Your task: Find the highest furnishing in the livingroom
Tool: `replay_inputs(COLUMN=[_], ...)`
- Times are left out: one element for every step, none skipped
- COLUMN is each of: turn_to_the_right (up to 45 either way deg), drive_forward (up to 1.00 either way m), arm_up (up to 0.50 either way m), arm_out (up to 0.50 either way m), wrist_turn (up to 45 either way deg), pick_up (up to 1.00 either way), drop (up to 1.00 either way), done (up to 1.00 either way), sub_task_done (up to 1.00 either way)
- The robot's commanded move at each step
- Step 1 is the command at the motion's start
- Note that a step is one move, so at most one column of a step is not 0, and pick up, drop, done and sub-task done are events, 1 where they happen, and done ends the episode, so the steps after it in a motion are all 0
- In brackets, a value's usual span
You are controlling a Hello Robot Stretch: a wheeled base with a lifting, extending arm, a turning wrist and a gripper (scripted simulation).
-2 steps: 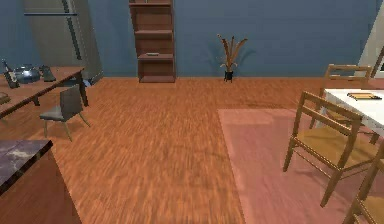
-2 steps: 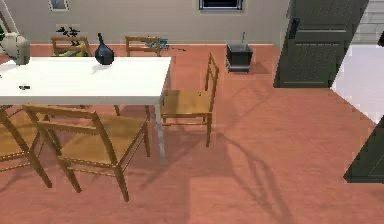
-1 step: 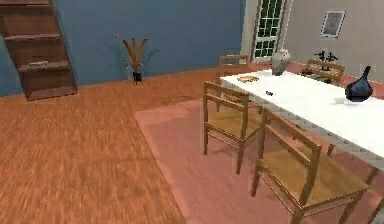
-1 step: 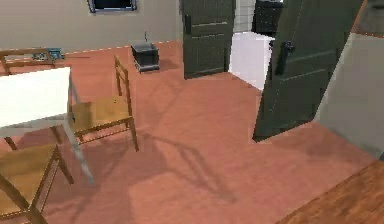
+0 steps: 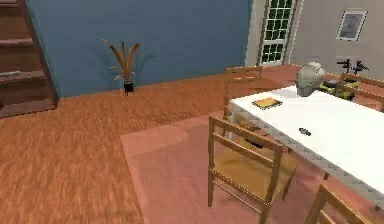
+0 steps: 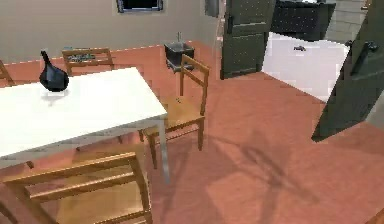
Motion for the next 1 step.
replay_inputs(turn_to_the_right=[45.0], drive_forward=[0.0], arm_up=[0.0], arm_out=[0.0], wrist_turn=[0.0], pick_up=[0.0], drop=[0.0], done=[0.0], sub_task_done=[0.0])
